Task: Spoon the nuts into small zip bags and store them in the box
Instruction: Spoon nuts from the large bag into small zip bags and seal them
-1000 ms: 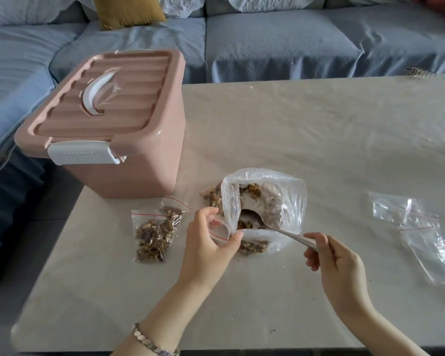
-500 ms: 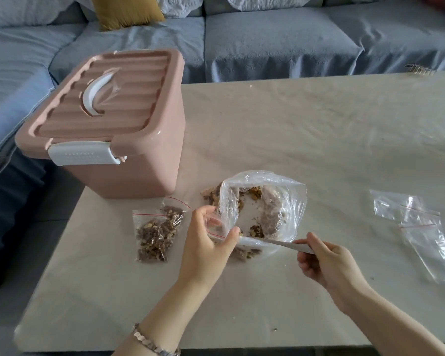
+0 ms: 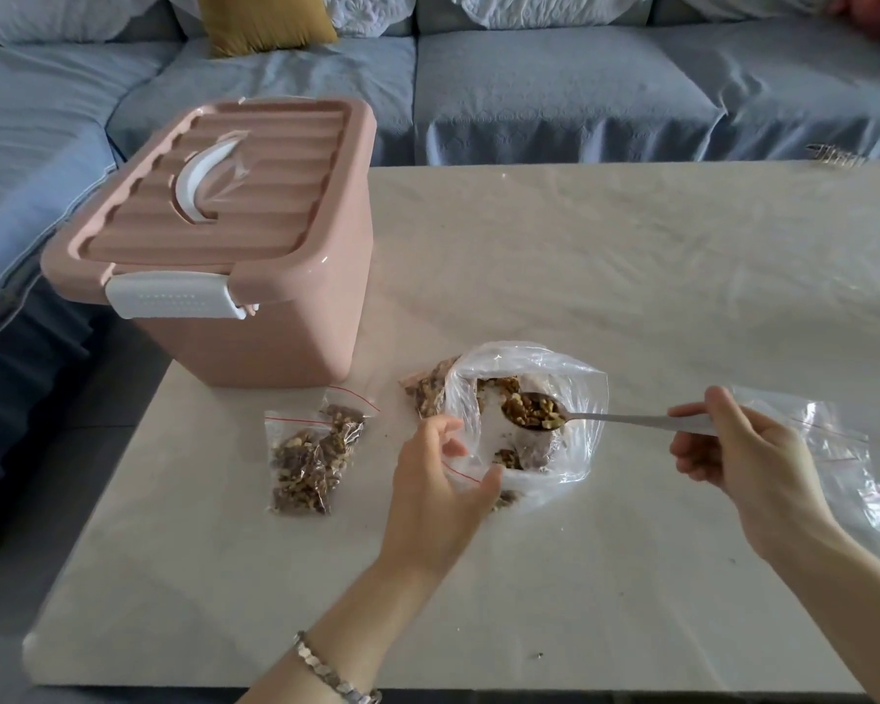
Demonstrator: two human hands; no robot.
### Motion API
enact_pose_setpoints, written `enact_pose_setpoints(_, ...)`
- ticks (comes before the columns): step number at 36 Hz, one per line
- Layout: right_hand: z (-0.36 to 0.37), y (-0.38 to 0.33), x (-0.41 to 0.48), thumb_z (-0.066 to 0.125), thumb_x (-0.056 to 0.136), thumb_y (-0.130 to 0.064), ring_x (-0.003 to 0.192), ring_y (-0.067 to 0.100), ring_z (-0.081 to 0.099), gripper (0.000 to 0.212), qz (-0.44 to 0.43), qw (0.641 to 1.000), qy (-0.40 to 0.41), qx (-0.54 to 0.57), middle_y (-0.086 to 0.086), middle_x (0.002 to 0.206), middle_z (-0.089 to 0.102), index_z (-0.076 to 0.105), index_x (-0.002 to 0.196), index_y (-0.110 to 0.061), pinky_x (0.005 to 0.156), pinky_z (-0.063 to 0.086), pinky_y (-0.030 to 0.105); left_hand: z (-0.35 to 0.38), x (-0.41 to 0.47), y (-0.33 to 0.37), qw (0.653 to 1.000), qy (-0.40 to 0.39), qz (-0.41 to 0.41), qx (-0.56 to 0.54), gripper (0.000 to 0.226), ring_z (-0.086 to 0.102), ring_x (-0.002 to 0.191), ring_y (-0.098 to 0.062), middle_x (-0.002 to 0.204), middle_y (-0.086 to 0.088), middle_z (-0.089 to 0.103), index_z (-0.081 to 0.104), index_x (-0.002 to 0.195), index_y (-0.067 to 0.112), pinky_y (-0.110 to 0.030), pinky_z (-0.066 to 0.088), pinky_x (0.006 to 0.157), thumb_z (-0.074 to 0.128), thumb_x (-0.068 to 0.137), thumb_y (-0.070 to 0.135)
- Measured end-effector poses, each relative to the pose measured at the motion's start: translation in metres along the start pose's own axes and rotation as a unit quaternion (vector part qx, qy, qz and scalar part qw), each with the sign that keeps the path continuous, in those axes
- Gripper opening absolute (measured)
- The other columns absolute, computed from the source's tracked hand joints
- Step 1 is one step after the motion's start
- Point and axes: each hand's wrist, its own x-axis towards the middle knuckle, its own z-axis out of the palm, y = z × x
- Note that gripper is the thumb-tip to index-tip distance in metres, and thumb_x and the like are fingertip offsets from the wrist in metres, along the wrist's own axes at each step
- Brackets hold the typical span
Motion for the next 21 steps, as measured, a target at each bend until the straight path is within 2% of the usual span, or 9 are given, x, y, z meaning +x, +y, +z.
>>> enact_pose_setpoints(3,0.001,-0.011,0.007,0.039,0.098,-0.026,0.034,0.008,0.046,0.040,-0.019,1.000,0.008,-0.006,0.000,0.040,0.055,0.062,0.070,-0.009,0.038,0.039,0.016,0.003,0.002,0.004,1.000,-0.010,-0.025,-0.003,0.052,0.047,0.095,-0.004,0.094,0.016,0.048,0.037,0.112,0.035,-0.018,0.036,0.081,0.072,0.073,0.033)
enact_pose_setpoints(5,0.004,-0.020,0.010,0.039,0.097,-0.027,0.033,0.008,0.043,0.041,-0.026,1.000,0.009,-0.011,-0.002,0.038,0.052,0.062,0.068,-0.009,0.036,0.038,0.015,0.003,0.002,0.007,1.000,-0.013,-0.024,0.009,0.050,0.046,0.096,-0.004,0.093,0.017,0.047,0.037,0.112,0.035,-0.019,0.037,0.085,0.071,0.076,0.029)
enact_pose_setpoints(11,0.018,-0.047,0.016,0.040,0.096,-0.029,0.032,0.009,0.038,0.044,-0.028,0.998,-0.028,-0.047,-0.004,0.036,0.045,0.060,0.064,-0.008,0.036,0.035,0.015,0.006,0.001,0.004,1.000,-0.006,0.010,0.029,0.043,0.044,0.095,0.002,0.088,0.020,0.044,0.036,0.097,0.037,-0.023,0.035,0.091,0.072,0.077,0.026)
enact_pose_setpoints(13,0.023,-0.052,0.015,0.040,0.096,-0.029,0.032,0.010,0.037,0.044,-0.033,0.996,-0.042,-0.066,-0.002,0.037,0.044,0.060,0.063,-0.008,0.036,0.035,0.015,0.006,0.001,0.003,1.000,-0.007,0.012,0.028,0.042,0.044,0.094,0.001,0.088,0.022,0.042,0.042,0.103,0.029,-0.026,0.036,0.094,0.073,0.076,0.029)
enact_pose_setpoints(16,0.029,-0.055,0.014,0.040,0.097,-0.029,0.030,0.008,0.037,0.045,-0.050,0.992,-0.062,-0.095,-0.004,0.034,0.044,0.060,0.063,-0.007,0.035,0.035,0.013,0.007,0.002,0.003,1.000,-0.001,0.019,0.022,0.052,0.046,0.100,-0.008,0.093,0.026,0.041,0.048,0.109,0.020,-0.025,0.037,0.095,0.065,0.066,0.045)
enact_pose_setpoints(21,0.038,-0.058,0.006,0.038,0.098,-0.031,0.032,0.010,0.038,0.048,-0.130,0.972,-0.079,-0.178,-0.004,0.035,0.047,0.061,0.062,-0.010,0.043,0.039,0.021,0.007,0.001,0.003,1.000,0.000,0.024,0.005,0.045,0.045,0.104,-0.005,0.099,0.029,0.039,0.040,0.102,0.032,-0.024,0.035,0.099,0.063,0.064,0.041)
